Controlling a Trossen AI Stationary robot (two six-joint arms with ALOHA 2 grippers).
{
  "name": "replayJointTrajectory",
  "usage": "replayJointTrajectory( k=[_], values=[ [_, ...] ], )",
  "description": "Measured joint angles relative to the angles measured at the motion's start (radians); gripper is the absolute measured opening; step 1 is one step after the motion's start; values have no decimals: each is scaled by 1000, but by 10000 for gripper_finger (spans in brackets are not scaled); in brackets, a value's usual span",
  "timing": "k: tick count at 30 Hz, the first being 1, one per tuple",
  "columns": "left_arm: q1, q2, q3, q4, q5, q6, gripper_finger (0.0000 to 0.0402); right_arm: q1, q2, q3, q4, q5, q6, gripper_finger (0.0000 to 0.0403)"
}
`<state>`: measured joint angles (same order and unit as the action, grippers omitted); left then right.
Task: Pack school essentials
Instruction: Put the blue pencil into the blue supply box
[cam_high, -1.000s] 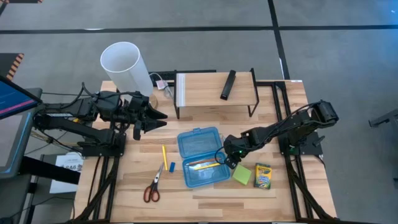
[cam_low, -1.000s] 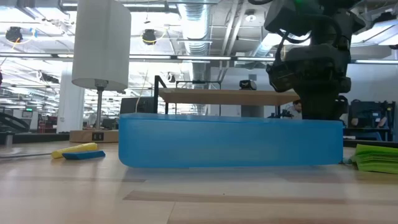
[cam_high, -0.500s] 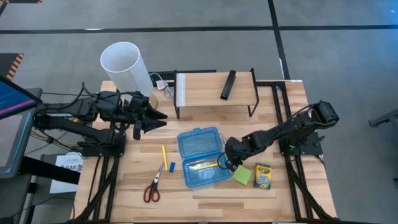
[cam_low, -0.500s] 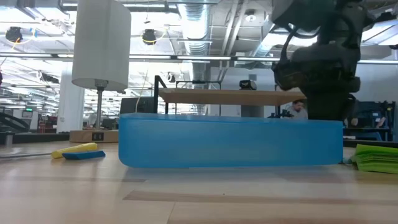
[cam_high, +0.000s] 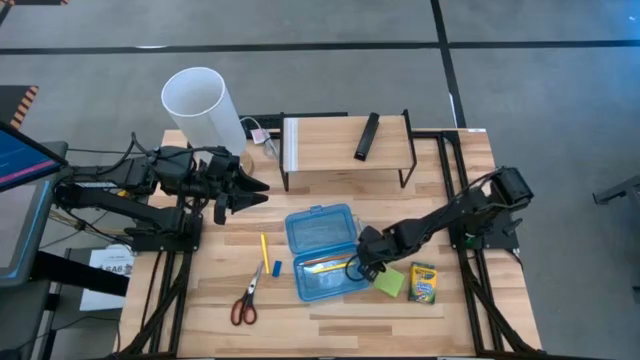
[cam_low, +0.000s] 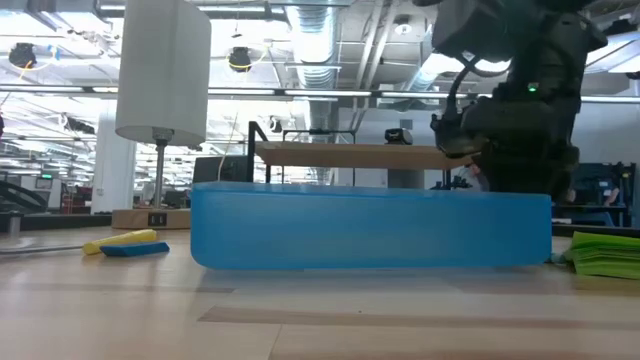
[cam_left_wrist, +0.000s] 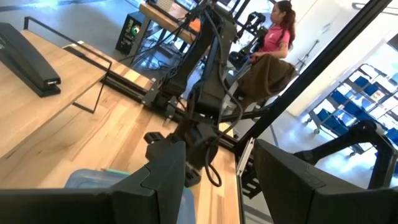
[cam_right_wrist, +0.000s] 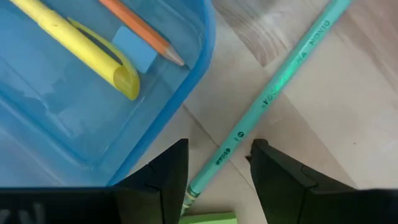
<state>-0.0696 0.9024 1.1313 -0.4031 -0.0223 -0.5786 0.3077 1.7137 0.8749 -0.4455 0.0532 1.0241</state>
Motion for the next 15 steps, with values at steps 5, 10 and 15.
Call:
replayJointTrajectory(
  k=[5,10,15],
  values=[
    [0,0,0,-1,0,-2,176,-13,24,28,-72,-2,0,183],
    [0,0,0,0,0,-1,176,-62,25,27,-104,-19,55,156],
    [0,0,0,0,0,-3,176,-115,26,25,-96,-54,39,131]
  ],
)
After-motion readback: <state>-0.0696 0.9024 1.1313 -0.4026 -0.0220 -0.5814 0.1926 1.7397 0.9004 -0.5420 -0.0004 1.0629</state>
